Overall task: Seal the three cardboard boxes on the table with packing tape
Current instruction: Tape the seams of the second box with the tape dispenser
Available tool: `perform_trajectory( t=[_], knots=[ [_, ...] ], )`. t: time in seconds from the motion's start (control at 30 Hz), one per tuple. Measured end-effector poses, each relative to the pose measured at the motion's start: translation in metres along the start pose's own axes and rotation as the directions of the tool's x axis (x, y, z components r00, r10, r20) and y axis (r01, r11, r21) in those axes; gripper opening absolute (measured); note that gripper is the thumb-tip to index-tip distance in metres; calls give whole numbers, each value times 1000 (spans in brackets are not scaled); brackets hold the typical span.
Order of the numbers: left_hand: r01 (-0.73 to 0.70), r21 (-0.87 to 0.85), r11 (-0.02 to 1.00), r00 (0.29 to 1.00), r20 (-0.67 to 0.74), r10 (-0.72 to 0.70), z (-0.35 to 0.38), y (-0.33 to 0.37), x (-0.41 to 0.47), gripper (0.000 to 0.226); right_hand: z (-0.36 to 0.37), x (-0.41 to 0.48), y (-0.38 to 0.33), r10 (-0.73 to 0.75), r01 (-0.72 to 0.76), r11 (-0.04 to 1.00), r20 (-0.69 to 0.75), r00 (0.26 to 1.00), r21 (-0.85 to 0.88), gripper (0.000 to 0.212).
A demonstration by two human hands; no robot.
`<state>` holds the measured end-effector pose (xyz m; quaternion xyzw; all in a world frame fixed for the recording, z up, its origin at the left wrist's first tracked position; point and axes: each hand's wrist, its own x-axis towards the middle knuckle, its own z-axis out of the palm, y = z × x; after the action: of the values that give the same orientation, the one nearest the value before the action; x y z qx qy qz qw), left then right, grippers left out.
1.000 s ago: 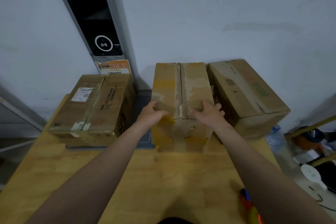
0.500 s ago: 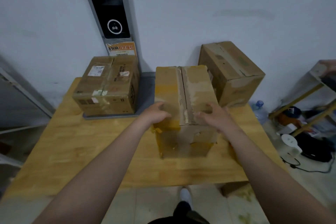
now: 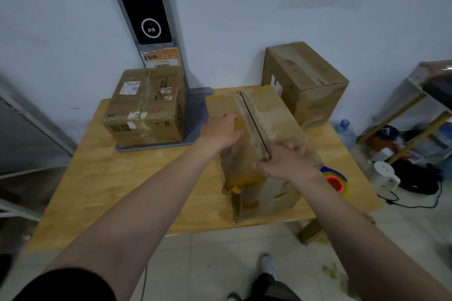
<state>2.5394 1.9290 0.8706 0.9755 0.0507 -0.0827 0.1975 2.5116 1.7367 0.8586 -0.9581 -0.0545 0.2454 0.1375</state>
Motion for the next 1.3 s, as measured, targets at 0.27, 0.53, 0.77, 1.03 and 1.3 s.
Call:
perform_trajectory(
  t=[0.27, 0.53, 0.77, 1.03, 1.3],
  knots=[
    [-37, 46, 998, 998, -39, 39, 3, -1, 88, 66, 4, 7, -11, 27, -27, 999, -30, 999, -26, 103],
    [96, 93, 991, 985, 134, -108, -3, -24, 141, 99, -1, 27, -5, -3, 0, 972, -13, 1000, -235, 119],
    [198, 87, 976, 973, 106, -206, -6, -36, 111, 99, -4, 22, 0, 41, -38, 996, 37, 998, -83, 102],
    [463, 227, 857, 875, 40, -483, -11, -63, 31, 104, -16, 31, 18, -9, 29, 983, -109, 994, 181, 67],
    [549, 321, 772, 811, 18, -584, -14, -69, -32, 94, 7, 25, -2, -30, 28, 999, -105, 994, -17, 67]
  ],
)
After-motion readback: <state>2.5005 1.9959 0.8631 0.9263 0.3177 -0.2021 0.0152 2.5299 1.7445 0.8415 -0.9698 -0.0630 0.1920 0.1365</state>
